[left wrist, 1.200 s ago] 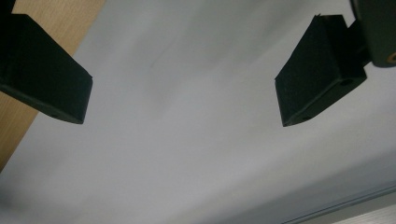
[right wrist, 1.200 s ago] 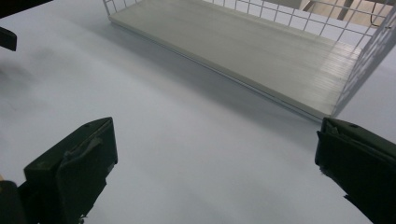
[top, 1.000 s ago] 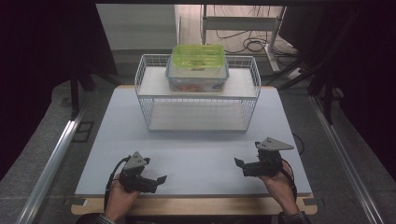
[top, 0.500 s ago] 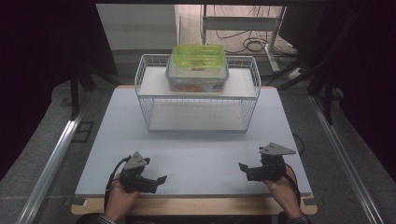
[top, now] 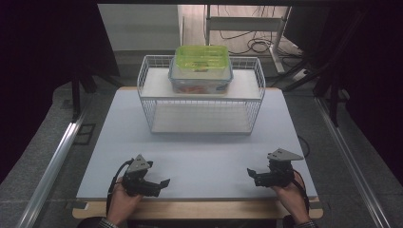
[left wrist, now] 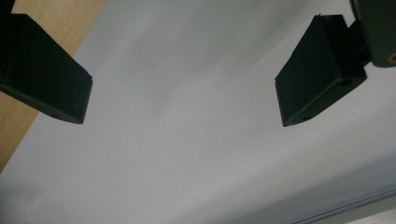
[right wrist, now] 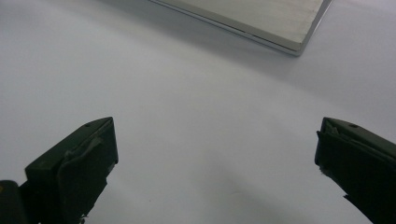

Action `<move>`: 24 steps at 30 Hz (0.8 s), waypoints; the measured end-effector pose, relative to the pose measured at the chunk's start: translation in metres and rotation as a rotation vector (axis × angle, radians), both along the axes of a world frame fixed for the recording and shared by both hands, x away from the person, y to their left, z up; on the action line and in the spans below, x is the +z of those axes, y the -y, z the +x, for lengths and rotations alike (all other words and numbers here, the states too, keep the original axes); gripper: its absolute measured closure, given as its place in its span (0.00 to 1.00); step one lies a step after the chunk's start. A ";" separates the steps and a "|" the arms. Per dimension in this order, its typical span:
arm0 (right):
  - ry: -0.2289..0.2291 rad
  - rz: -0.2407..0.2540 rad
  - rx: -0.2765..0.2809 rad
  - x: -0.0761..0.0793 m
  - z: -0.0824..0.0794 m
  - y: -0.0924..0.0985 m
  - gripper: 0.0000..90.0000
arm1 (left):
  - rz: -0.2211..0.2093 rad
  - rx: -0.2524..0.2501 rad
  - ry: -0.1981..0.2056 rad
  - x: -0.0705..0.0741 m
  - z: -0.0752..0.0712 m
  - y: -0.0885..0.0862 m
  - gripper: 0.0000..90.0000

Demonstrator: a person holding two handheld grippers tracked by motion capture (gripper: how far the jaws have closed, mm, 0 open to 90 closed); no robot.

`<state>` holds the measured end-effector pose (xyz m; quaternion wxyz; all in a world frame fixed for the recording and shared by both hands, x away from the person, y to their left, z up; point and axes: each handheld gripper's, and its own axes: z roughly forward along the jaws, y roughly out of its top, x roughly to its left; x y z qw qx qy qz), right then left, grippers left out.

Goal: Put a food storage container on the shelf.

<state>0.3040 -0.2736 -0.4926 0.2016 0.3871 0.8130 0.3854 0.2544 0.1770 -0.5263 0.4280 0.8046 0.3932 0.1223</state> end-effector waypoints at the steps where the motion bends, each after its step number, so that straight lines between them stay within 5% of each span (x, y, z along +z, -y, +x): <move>1: -0.002 0.000 -0.001 -0.001 0.000 0.000 0.00 | 0.000 0.000 -0.001 0.000 0.000 0.000 0.04; 24: -0.080 -0.053 -0.001 -0.021 0.007 -0.002 0.00 | 0.009 -0.011 -0.006 -0.001 0.001 0.003 0.04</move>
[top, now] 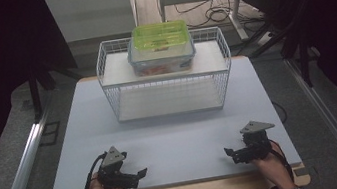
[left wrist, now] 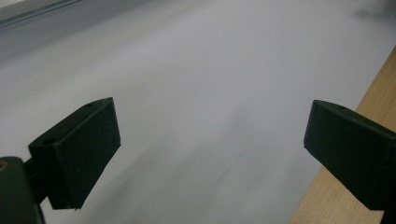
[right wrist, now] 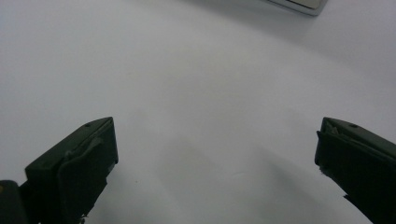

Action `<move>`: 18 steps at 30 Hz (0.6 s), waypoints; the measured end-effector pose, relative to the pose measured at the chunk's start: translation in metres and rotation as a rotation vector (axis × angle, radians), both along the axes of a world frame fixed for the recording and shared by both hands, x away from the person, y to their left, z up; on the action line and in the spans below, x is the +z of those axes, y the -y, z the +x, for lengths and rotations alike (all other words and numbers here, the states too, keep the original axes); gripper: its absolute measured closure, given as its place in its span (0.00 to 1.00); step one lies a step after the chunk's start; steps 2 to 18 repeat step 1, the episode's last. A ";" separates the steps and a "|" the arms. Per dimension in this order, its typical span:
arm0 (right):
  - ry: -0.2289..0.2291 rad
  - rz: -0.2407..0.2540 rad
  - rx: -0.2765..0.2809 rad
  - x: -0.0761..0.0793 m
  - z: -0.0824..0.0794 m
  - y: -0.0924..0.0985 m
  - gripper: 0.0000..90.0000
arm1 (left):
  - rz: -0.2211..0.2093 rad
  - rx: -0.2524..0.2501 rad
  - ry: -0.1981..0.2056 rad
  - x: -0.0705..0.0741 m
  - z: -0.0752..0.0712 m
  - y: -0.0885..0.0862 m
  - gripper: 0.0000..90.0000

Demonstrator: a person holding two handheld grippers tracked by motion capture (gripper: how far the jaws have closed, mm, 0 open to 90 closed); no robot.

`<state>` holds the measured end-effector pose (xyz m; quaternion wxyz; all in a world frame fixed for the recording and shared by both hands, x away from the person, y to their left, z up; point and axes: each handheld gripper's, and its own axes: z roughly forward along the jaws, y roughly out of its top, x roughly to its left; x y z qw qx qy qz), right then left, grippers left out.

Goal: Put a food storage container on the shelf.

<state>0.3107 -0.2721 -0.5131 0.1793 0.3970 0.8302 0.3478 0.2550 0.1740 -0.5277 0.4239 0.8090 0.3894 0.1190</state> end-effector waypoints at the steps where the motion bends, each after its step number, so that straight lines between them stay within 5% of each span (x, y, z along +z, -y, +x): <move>1: 0.002 -0.002 -0.001 0.000 0.000 0.000 0.00 | -0.004 0.000 -0.001 0.000 0.000 0.000 0.04; 18: 0.002 -0.002 -0.001 0.000 0.000 0.000 0.00 | -0.004 0.000 -0.001 0.000 0.000 0.000 0.04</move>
